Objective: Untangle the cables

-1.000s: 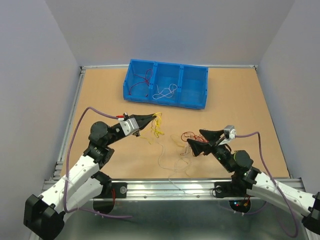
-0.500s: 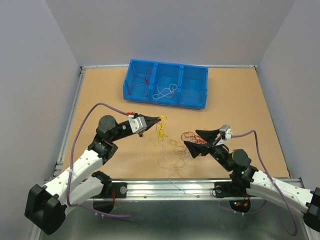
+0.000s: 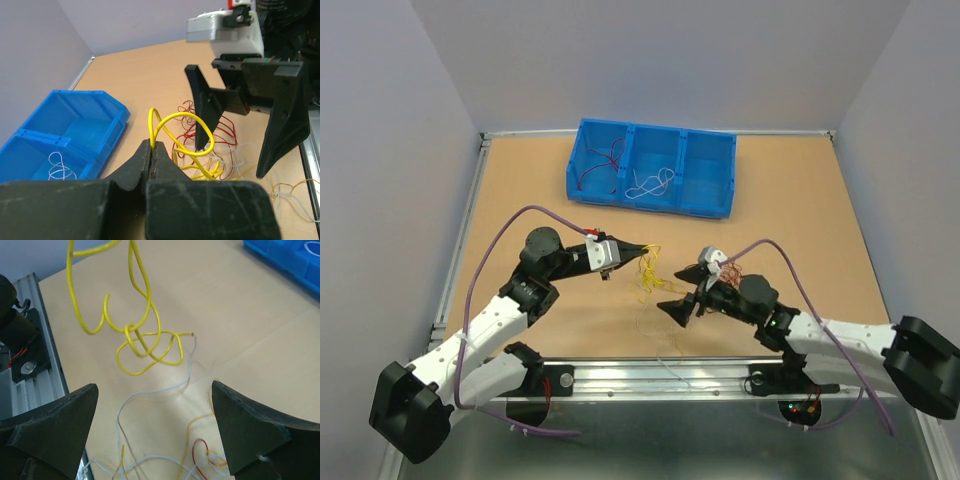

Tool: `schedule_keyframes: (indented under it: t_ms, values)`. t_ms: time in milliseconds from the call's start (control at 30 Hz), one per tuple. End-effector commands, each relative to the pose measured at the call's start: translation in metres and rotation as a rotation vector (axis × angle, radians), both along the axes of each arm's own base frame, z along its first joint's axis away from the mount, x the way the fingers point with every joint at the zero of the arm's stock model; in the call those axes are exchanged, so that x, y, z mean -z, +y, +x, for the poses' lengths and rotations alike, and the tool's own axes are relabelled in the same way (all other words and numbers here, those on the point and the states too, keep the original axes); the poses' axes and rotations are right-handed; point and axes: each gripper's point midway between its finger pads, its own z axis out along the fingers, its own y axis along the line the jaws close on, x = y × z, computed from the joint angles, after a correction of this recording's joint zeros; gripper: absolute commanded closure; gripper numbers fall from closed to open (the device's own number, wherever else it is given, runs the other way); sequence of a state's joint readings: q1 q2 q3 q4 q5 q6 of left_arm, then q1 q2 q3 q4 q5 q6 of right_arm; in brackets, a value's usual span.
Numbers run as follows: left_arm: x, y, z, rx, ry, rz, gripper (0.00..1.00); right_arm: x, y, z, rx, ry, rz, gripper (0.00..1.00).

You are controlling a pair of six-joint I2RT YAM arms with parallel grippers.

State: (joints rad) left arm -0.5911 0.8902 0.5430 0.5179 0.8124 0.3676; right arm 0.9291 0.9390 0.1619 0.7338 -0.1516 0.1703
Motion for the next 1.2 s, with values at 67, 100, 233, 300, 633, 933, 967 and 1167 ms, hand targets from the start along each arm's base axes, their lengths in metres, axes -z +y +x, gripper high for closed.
schedule_keyframes:
  t_ms: [67,100,233,300,633,933,967,1167]
  values:
    - [-0.029,-0.005,-0.006,0.042,-0.08,-0.033,1.0,-0.054,0.055,0.01,-0.163,-0.12,0.058,0.0]
    - [-0.027,-0.005,-0.006,0.045,-0.071,-0.028,1.0,-0.059,0.06,0.014,-0.159,-0.127,0.066,0.0]
    - [-0.027,-0.006,-0.008,0.059,-0.065,-0.021,1.0,-0.058,0.072,0.032,-0.115,-0.126,0.061,0.01]
    - [-0.028,-0.006,-0.009,0.065,-0.067,-0.02,1.0,-0.065,0.079,0.037,-0.113,-0.138,0.068,0.21]
    - [-0.057,0.032,0.068,-0.425,-0.017,-0.156,0.58,-0.085,0.035,0.084,0.27,-0.066,0.136,0.99]
    - [-0.067,0.062,0.088,-0.588,-0.019,-0.239,0.03,-0.112,-0.028,0.16,0.805,-0.088,0.045,0.99]
    - [-0.064,0.061,0.088,-0.58,-0.019,-0.231,0.03,-0.111,-0.031,0.167,0.829,-0.089,0.031,0.99]
    - [-0.057,0.055,0.09,-0.557,-0.014,-0.199,0.03,-0.135,-0.062,0.216,0.992,-0.123,0.01,0.99]
